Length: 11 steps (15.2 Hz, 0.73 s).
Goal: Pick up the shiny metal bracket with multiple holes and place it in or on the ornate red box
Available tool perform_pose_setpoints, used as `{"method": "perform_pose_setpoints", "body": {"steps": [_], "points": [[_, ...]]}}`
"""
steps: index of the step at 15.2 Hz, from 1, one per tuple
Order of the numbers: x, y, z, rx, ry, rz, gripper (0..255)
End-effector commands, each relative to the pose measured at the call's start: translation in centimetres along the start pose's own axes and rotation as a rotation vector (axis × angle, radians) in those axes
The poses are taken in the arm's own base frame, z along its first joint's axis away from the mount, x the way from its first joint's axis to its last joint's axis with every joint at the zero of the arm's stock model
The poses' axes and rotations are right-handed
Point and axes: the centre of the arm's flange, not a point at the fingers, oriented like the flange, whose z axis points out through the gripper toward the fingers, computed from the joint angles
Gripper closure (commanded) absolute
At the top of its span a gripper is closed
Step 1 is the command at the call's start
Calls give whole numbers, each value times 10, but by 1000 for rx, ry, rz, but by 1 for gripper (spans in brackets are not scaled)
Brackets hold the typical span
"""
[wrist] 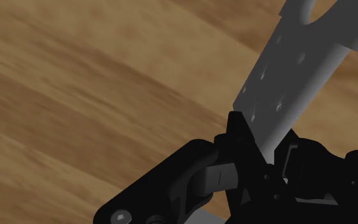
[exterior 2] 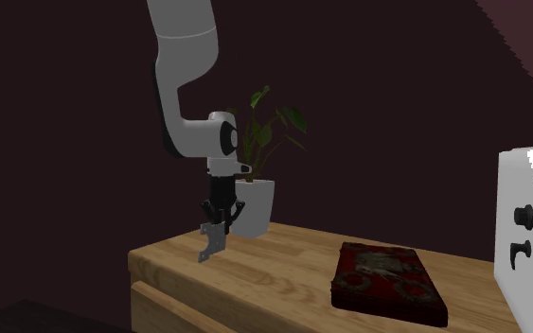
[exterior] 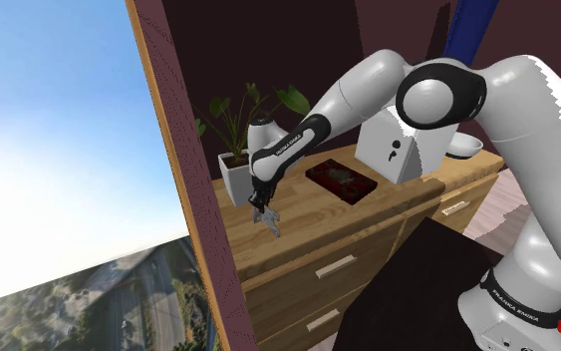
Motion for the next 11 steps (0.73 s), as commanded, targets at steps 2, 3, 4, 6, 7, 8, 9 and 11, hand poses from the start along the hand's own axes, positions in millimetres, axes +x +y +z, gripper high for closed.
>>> {"method": "perform_pose_setpoints", "body": {"steps": [2,3,4,6,7,8,9,11], "points": [[-1,0,3,0,-6,-1,255],[-1,0,4,0,-6,-1,255],[-3,0,3,0,-5,-1,255],[-3,0,-8,0,-5,-1,255],[-3,0,-13,0,-5,-1,255],[-3,0,-18,0,-5,-1,255],[-3,0,-24,0,-5,-1,255],[-3,0,-34,0,-5,-1,255]]}}
